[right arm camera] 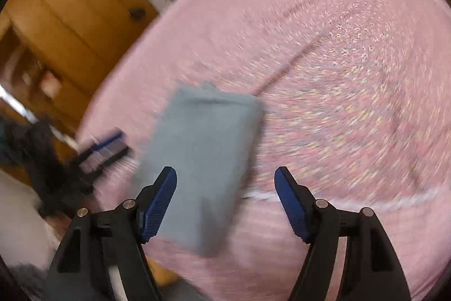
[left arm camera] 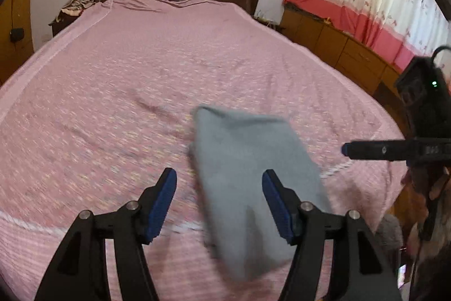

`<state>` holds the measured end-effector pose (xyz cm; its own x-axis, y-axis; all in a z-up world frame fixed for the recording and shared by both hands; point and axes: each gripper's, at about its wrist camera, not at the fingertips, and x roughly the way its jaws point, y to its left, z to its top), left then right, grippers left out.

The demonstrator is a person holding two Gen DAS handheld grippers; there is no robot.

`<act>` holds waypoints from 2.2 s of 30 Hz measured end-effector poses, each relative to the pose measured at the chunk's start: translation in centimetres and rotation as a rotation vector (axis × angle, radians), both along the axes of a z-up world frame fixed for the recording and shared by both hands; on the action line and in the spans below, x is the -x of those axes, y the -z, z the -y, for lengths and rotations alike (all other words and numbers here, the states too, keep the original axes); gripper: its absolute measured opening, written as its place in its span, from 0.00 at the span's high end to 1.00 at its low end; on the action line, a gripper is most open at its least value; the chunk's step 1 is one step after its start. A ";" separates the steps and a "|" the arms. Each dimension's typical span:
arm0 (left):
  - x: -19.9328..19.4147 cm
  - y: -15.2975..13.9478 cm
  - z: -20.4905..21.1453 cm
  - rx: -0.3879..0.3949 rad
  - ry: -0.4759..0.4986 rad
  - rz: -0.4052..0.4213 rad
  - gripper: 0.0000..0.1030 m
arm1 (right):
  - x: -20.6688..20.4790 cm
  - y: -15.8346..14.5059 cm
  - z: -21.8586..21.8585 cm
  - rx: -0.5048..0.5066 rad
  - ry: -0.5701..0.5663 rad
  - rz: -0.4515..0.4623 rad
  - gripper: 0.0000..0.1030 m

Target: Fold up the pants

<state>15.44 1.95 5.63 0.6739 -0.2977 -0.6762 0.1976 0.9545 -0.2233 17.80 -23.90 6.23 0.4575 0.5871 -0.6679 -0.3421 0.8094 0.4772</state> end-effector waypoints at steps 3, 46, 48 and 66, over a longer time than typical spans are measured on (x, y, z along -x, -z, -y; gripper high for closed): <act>1.0 1.4 1.9 0.044 0.021 -0.002 0.37 | 1.7 0.1 0.0 -0.110 0.133 -0.020 0.60; 4.9 4.3 2.5 -0.015 -0.102 0.122 0.90 | 9.5 7.3 -4.0 -0.128 0.431 0.278 0.96; 3.0 6.2 2.5 -0.034 -0.105 -0.002 0.90 | 8.0 8.9 -3.8 -0.090 0.429 0.145 0.98; 9.1 -4.9 2.6 -0.143 0.013 0.208 0.27 | 15.8 -3.4 -2.3 0.142 0.332 0.434 0.24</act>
